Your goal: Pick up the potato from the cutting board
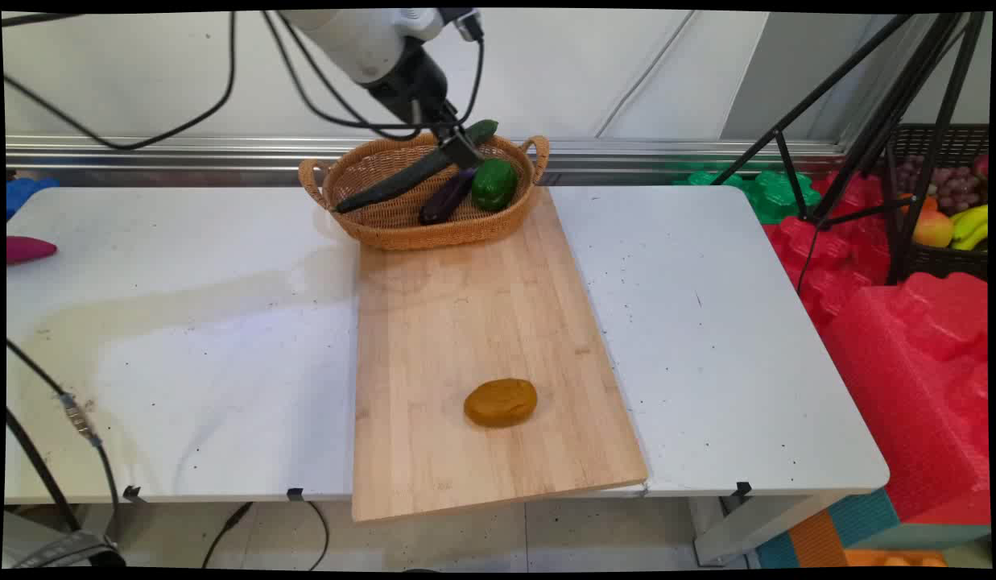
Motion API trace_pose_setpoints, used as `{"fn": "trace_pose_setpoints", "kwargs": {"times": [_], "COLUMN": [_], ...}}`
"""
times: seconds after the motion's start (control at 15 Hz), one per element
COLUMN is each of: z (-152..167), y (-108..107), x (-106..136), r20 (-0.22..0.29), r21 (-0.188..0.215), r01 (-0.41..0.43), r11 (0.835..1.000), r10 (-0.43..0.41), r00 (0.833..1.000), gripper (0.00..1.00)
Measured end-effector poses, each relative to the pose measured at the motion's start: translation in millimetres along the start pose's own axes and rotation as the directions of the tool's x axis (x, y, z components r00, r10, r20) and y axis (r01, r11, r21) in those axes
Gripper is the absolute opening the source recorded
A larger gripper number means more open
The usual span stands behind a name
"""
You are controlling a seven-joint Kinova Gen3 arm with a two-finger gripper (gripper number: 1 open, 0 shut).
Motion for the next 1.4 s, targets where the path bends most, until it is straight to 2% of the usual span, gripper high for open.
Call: {"fn": "trace_pose_setpoints", "kwargs": {"times": [0.27,0.73,1.2,1.4], "z": [-36.9,-95.4,-143.7,-157.3], "y": [27.4,82.2,124.8,136.0], "x": [-20.8,-61.5,-103.5,-115.3], "r20": [0.001,0.01,0.001,-0.003], "r21": [-0.022,-0.084,-0.151,-0.171], "r01": [-0.012,-0.04,-0.069,-0.08], "r11": [1.0,0.996,0.986,0.982], "r10": [0.012,0.041,0.07,0.081], "r00": [1.0,0.999,0.998,0.997], "gripper": [1.0,1.0,1.0,1.0]}}
